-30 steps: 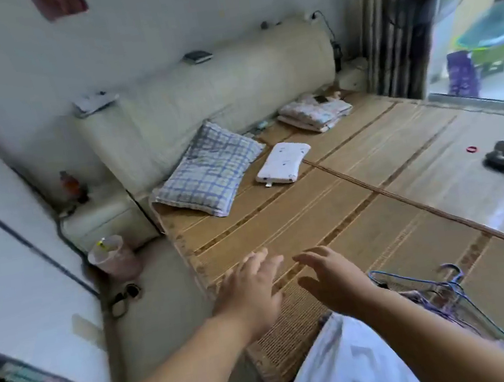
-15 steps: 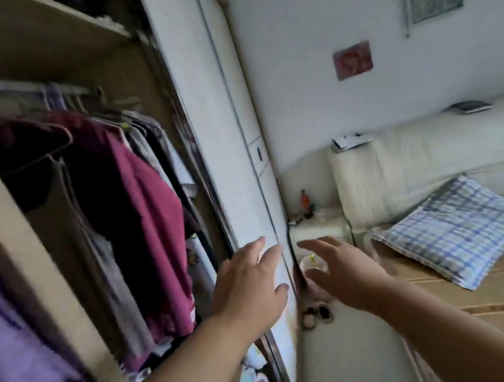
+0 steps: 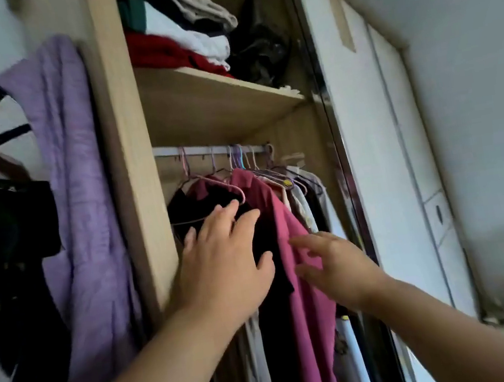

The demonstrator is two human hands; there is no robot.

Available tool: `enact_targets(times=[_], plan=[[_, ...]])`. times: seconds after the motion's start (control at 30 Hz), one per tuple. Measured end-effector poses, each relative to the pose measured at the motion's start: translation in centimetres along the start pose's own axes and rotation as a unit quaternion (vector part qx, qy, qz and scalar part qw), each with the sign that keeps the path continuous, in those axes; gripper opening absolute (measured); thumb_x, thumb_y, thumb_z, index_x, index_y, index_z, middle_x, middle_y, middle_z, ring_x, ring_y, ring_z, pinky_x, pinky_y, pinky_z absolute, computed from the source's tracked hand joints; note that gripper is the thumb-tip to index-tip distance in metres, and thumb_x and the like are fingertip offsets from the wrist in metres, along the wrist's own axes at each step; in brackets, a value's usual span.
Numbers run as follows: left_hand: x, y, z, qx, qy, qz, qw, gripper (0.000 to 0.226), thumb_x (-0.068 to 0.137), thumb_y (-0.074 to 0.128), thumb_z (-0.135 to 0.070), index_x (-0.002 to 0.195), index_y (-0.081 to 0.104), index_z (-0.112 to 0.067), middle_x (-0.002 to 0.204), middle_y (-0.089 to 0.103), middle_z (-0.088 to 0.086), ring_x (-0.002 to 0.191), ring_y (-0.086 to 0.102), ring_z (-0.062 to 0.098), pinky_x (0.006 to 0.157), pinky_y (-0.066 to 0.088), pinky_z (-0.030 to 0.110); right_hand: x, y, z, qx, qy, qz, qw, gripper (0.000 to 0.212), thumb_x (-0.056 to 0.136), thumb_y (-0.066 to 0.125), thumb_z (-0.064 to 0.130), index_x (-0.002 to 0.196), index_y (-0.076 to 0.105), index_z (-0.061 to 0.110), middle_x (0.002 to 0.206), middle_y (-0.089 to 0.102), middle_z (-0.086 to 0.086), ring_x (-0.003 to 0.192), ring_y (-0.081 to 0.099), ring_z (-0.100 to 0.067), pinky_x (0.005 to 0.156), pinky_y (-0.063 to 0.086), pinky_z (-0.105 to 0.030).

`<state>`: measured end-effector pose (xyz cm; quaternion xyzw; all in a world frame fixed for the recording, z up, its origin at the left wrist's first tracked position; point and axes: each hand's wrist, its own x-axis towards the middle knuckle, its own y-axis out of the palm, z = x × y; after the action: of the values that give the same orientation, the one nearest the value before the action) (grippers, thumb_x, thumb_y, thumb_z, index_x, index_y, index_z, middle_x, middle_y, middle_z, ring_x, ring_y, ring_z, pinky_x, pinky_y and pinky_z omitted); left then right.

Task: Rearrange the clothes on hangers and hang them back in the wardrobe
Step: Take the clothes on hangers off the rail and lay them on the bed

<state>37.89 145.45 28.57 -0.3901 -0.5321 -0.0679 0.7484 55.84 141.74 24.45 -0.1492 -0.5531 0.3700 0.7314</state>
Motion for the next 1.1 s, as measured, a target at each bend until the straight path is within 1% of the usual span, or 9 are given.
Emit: enact_targets(times=[0.17, 0.3, 0.4, 0.47, 0.57, 0.67, 0.77, 0.97, 1.1], plan=[[4.3, -2.6, 2.7, 0.154, -0.02, -0.075, 0.985, 0.052, 0.069, 0.072, -0.02, 0.12, 0.061, -0.023, 0.135, 0.055, 0.003, 0.135, 0.041, 0.029, 0.103, 0.034, 0.055, 7.8, 0.6, -1.3, 0.031, -0.077, 0.02, 0.996, 0.049, 0.088, 0.059, 0.033, 0.136, 0.046, 0.03, 0.129, 0.052, 0.005, 0.118, 0.052, -0.013, 0.097, 0.04, -0.022], [7.1, -4.4, 4.8, 0.205, -0.062, -0.161, 0.963, 0.059, 0.068, 0.07, 0.0, 0.124, 0.06, -0.018, 0.143, 0.046, 0.011, 0.137, 0.033, 0.035, 0.104, 0.033, 0.054, 14.0, 1.4, -1.4, 0.037, -0.118, 0.028, 0.992, 0.053, 0.088, 0.058, 0.037, 0.138, 0.044, 0.027, 0.133, 0.051, 0.001, 0.118, 0.052, -0.015, 0.098, 0.039, -0.024], [7.8, -4.6, 5.8, 0.229, -0.073, -0.209, 0.948, 0.072, 0.065, 0.063, 0.01, 0.134, 0.051, -0.011, 0.149, 0.034, 0.018, 0.141, 0.023, 0.036, 0.109, 0.024, 0.041, 18.2, 2.3, -0.7, 0.037, -0.142, 0.028, 0.989, 0.055, 0.09, 0.057, 0.035, 0.141, 0.041, 0.021, 0.138, 0.047, -0.003, 0.125, 0.047, -0.018, 0.102, 0.033, -0.023], [7.8, -4.4, 5.9, 0.245, -0.096, -0.219, 0.94, 0.071, 0.07, 0.054, 0.003, 0.139, 0.042, -0.006, 0.151, 0.028, 0.022, 0.142, 0.021, 0.035, 0.113, 0.021, 0.037, 20.5, 3.0, -0.3, 0.042, -0.144, 0.033, 0.988, 0.051, 0.091, 0.057, 0.029, 0.138, 0.044, 0.015, 0.136, 0.049, -0.007, 0.125, 0.046, -0.021, 0.102, 0.032, -0.023], [7.8, -4.2, 5.9, 0.257, -0.14, -0.217, 0.931, 0.071, 0.077, 0.035, -0.016, 0.145, 0.025, 0.003, 0.153, 0.022, 0.024, 0.145, 0.012, 0.028, 0.118, 0.015, 0.029, 23.9, 4.1, 0.4, 0.051, -0.143, 0.038, 0.988, 0.033, 0.091, 0.055, 0.022, 0.122, 0.055, 0.013, 0.12, 0.059, -0.013, 0.109, 0.055, -0.027, 0.088, 0.041, -0.027], [7.9, -4.7, 6.0, 0.2, -0.159, -0.253, 0.933, 0.076, 0.074, 0.044, -0.017, 0.143, 0.025, 0.006, 0.15, 0.028, 0.025, 0.139, 0.024, 0.025, 0.108, 0.004, 0.008, 26.4, 5.6, 1.3, 0.057, -0.119, 0.034, 0.991, 0.027, 0.09, 0.051, 0.013, 0.115, 0.059, 0.012, 0.11, 0.066, -0.012, 0.101, 0.061, -0.029, 0.08, 0.046, -0.029], [8.0, -4.9, 5.7, 0.196, -0.161, -0.271, 0.929, 0.082, 0.066, 0.051, -0.016, 0.141, 0.029, 0.007, 0.149, 0.03, 0.023, 0.134, 0.025, 0.019, 0.099, 0.002, -0.002, 28.0, 7.0, 1.8, 0.086, -0.065, 0.043, 0.993, 0.027, 0.089, 0.046, 0.01, 0.109, 0.063, 0.009, 0.107, 0.068, -0.013, 0.1, 0.063, -0.03, 0.079, 0.049, -0.031], [8.1, -4.8, 5.8, 0.219, -0.16, -0.271, 0.924, 0.081, 0.068, 0.05, -0.02, 0.144, 0.03, 0.001, 0.154, 0.026, 0.013, 0.135, 0.016, 0.01, 0.097, -0.002, -0.006, 29.4, 8.2, 1.6, 0.103, -0.015, 0.029, 0.994, 0.02, 0.092, 0.041, 0.006, 0.097, 0.06, 0.003, 0.102, 0.067, -0.015, 0.095, 0.064, -0.031, 0.066, 0.043, -0.031], [8.2, -4.7, 5.7, 0.227, -0.167, -0.274, 0.919, 0.081, 0.069, 0.047, -0.021, 0.146, 0.028, -0.002, 0.155, 0.023, 0.009, 0.135, 0.013, 0.007, 0.094, -0.004, -0.008, 29.7, 7.3, 1.2, 0.144, 0.002, 0.001, 0.99, 0.023, 0.09, 0.042, 0.004, 0.099, 0.062, 0.007, 0.099, 0.066, -0.016, 0.094, 0.062, -0.034, 0.067, 0.042, -0.031]])
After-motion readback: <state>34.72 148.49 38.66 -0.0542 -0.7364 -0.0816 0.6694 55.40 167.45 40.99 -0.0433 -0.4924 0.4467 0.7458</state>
